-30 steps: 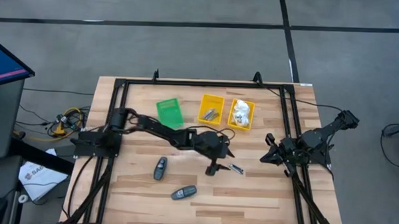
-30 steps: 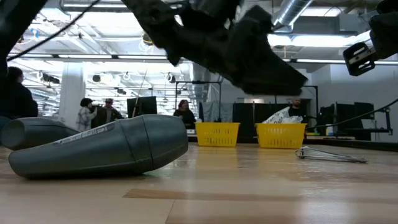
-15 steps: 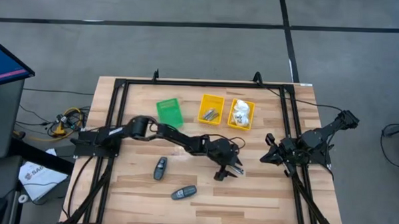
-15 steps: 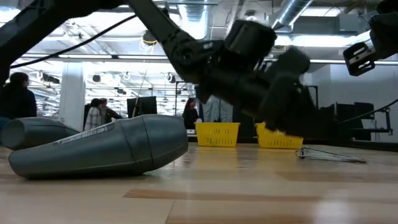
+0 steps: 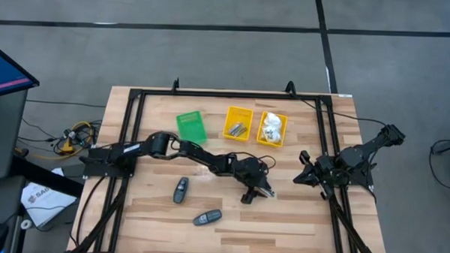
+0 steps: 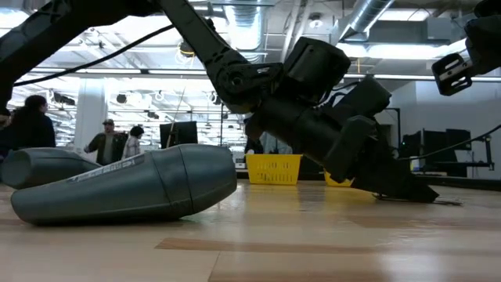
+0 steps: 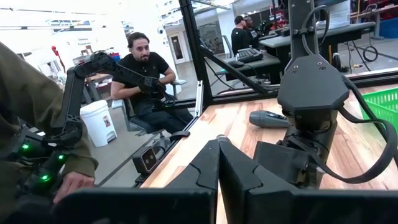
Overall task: Pick & Place Travel size toiletries
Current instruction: Put the silver nail cutter into the left yellow bin
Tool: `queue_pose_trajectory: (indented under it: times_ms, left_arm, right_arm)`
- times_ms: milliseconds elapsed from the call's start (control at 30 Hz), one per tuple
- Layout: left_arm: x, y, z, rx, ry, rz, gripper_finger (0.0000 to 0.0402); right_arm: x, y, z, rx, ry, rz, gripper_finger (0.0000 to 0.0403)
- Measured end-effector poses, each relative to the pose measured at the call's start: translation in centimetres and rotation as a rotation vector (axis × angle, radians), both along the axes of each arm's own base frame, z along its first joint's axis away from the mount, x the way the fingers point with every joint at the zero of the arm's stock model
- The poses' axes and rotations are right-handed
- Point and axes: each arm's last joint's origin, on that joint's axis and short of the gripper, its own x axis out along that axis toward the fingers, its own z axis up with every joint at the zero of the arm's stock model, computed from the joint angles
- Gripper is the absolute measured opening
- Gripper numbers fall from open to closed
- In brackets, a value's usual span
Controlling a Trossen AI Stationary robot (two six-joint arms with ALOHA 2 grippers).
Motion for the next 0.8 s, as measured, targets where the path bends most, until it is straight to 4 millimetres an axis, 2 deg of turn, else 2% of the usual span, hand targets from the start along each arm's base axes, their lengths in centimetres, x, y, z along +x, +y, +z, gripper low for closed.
queue_pose_trajectory:
  times_ms: [233,400,533,633,800]
  left_arm:
    - [0.0,0.2,-0.5,-0.002,0.017,0.018,0.0059]
    - [-0.1,0.2,-0.4,-0.029,0.027,0.035,0.0058]
    - [-0.2,0.2,0.8,-0.065,0.042,0.063,0.0058]
    - [-0.2,0.1,2.6,-0.087,0.031,0.124,0.0058]
    - [-0.2,0.5,8.7,-0.139,-0.103,0.279,0.0058]
  right_arm:
    - [0.0,0.0,0.0,0.000,0.000,0.000,0.0000]
    - [0.0,0.0,0.0,0.000,0.000,0.000,0.0000]
    - [0.0,0.0,0.0,0.000,0.000,0.000,0.0000]
    - [0.0,0.0,0.0,0.000,0.000,0.000,0.0000]
    - [0.0,0.0,0.0,0.000,0.000,0.000,0.0000]
